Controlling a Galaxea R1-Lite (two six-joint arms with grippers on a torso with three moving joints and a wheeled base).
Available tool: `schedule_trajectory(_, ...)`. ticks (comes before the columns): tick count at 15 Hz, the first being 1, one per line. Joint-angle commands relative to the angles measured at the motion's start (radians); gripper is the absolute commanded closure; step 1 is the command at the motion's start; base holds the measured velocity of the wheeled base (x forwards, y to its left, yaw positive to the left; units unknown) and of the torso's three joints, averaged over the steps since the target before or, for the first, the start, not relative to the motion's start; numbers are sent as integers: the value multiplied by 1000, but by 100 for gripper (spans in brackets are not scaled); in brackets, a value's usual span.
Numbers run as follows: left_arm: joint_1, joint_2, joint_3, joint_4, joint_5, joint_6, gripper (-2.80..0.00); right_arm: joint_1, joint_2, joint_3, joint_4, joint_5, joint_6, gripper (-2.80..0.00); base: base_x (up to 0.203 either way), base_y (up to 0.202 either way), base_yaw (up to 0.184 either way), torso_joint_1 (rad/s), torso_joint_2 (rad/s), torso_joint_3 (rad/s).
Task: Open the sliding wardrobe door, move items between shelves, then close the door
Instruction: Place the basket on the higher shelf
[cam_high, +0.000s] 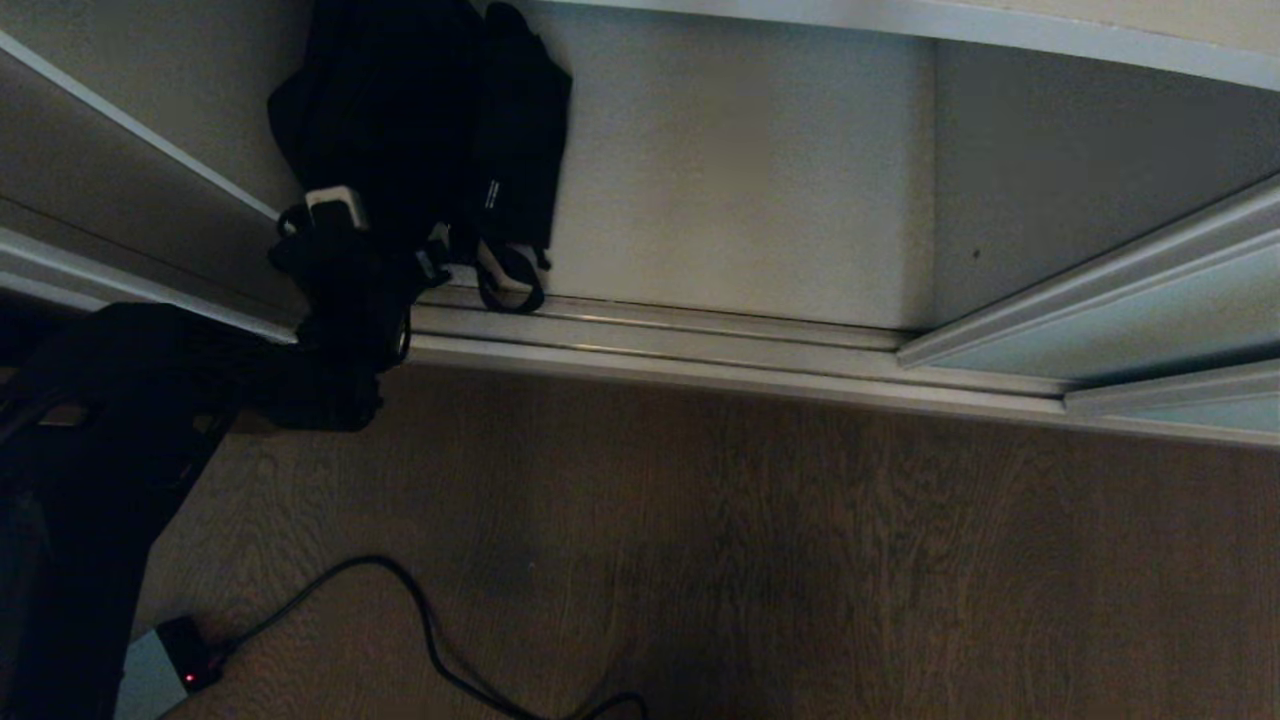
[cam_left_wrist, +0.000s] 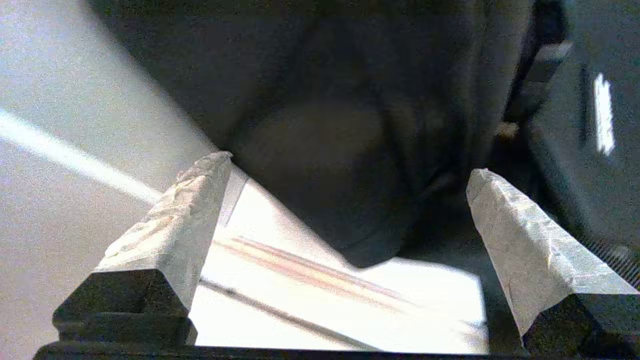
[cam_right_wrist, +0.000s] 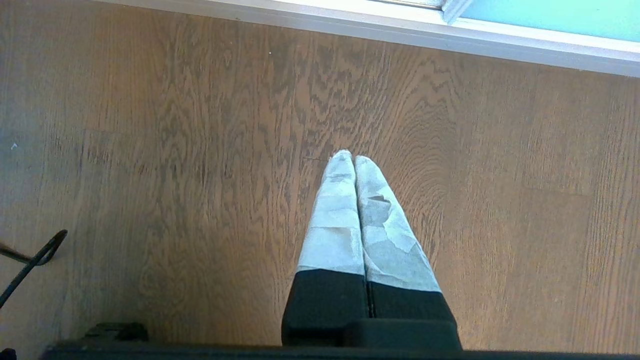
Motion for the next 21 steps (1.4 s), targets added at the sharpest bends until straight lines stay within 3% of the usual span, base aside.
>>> schedule_trajectory(1, 0, -13, 41, -79, 4, 27, -280, 0, 0, 2, -1, 0, 0, 0, 0, 0, 0, 0, 0, 0)
schedule_trajectory(8, 2, 114, -200, -118, -7, -19, -280, 0, 0, 2, -1, 0, 0, 0, 0, 0, 0, 0, 0, 0)
schedule_trajectory(13, 0, 164, -265, -206, -15, -25, -280, 0, 0, 2, -1, 0, 0, 0, 0, 0, 0, 0, 0, 0)
schedule_trajectory(14, -2, 167, -267, -220, -13, -27, 0, 0, 0, 2, -1, 0, 0, 0, 0, 0, 0, 0, 0, 0)
schedule_trajectory(21, -5, 193, -287, -220, -50, -41, 0, 0, 0, 2, -1, 0, 0, 0, 0, 0, 0, 0, 0, 0)
